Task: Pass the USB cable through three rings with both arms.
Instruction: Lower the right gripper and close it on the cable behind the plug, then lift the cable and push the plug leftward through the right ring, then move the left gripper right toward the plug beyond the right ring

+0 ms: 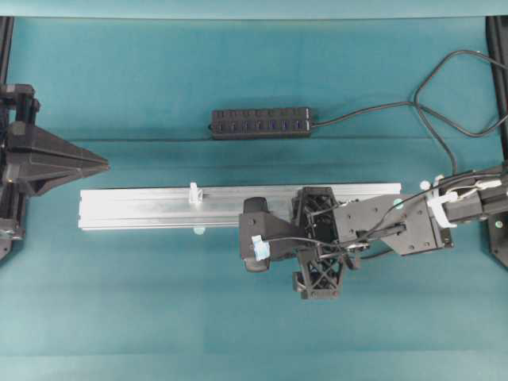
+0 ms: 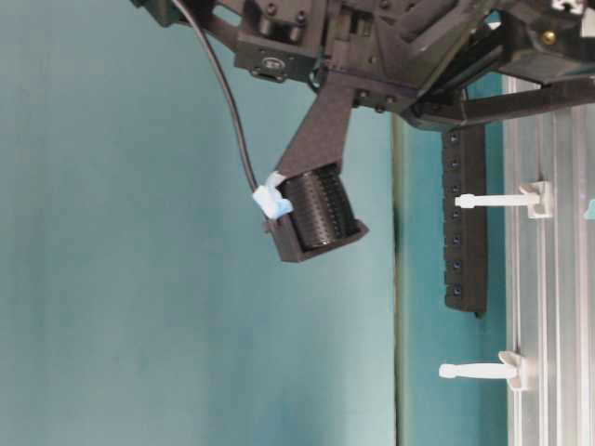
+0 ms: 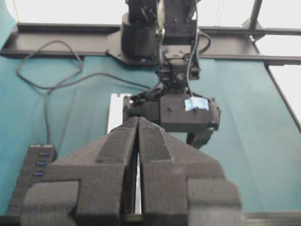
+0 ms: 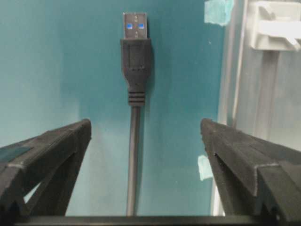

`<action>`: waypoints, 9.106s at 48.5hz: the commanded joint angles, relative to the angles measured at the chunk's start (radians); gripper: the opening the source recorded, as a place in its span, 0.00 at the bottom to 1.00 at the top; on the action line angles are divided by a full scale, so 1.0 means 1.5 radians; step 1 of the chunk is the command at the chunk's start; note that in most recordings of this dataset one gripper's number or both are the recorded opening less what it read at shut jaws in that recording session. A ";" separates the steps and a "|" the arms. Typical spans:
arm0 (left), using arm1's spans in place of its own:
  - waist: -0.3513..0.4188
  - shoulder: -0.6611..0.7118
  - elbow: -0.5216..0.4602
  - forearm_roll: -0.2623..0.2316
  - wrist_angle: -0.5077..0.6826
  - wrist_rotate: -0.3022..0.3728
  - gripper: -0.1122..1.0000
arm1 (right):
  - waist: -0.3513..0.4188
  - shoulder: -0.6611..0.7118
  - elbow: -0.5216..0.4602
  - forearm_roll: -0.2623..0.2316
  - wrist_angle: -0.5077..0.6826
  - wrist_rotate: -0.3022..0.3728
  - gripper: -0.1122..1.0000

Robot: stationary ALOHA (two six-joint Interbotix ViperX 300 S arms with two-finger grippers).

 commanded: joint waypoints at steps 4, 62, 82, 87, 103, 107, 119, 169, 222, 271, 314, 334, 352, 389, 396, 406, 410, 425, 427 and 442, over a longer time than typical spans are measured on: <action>0.001 0.003 -0.019 0.001 -0.004 0.000 0.12 | 0.000 0.003 -0.003 -0.001 -0.003 -0.002 0.81; 0.001 0.003 -0.018 0.001 -0.004 0.001 0.12 | 0.000 0.027 -0.002 -0.001 -0.008 -0.003 0.79; 0.001 0.003 -0.018 0.001 -0.004 0.001 0.12 | 0.006 0.031 -0.003 0.001 -0.008 -0.001 0.79; 0.001 0.003 -0.018 0.002 -0.004 0.001 0.12 | 0.006 0.032 -0.002 0.001 -0.009 -0.001 0.79; 0.001 0.003 -0.019 0.002 -0.004 0.001 0.12 | 0.006 0.033 -0.002 0.001 -0.007 -0.001 0.61; 0.000 0.003 -0.018 0.002 -0.003 0.001 0.12 | 0.006 0.033 -0.003 0.002 -0.004 -0.001 0.44; 0.000 0.003 -0.020 0.002 -0.004 0.001 0.12 | 0.006 0.037 -0.003 0.002 -0.009 -0.001 0.09; 0.001 0.003 -0.031 0.002 -0.004 0.004 0.12 | 0.000 0.020 -0.047 0.014 0.061 0.061 0.03; 0.001 0.002 -0.038 0.001 -0.004 0.001 0.12 | -0.012 -0.164 -0.071 -0.043 0.333 0.071 0.03; 0.001 0.001 -0.040 0.002 -0.004 -0.003 0.12 | -0.048 -0.310 0.129 -0.101 0.254 0.038 0.03; 0.002 0.015 -0.045 0.001 0.015 -0.039 0.12 | -0.067 -0.265 0.214 -0.092 0.051 0.042 0.03; 0.002 0.030 -0.054 0.002 0.029 -0.039 0.12 | -0.071 -0.242 0.223 -0.091 -0.028 0.046 0.03; 0.002 0.114 -0.065 0.001 0.025 -0.040 0.12 | -0.089 -0.229 0.223 -0.090 -0.071 0.045 0.03; 0.024 0.379 -0.181 0.002 0.014 -0.145 0.24 | -0.094 -0.225 0.245 -0.067 -0.154 0.047 0.03; 0.024 0.414 -0.200 0.004 0.011 -0.141 0.62 | -0.093 -0.225 0.245 -0.067 -0.163 0.048 0.03; 0.024 0.496 -0.244 0.008 0.010 -0.114 0.81 | -0.093 -0.226 0.249 -0.067 -0.164 0.048 0.03; 0.026 0.532 -0.272 0.008 0.010 -0.104 0.76 | -0.093 -0.227 0.250 -0.066 -0.170 0.049 0.03; 0.031 0.653 -0.362 0.008 0.015 -0.086 0.78 | -0.094 -0.236 0.265 -0.067 -0.210 0.071 0.03; 0.031 0.665 -0.370 0.007 0.015 -0.085 0.78 | -0.094 -0.237 0.267 -0.066 -0.213 0.074 0.03; 0.024 0.729 -0.401 0.007 0.012 -0.085 0.78 | -0.094 -0.241 0.272 -0.067 -0.222 0.077 0.03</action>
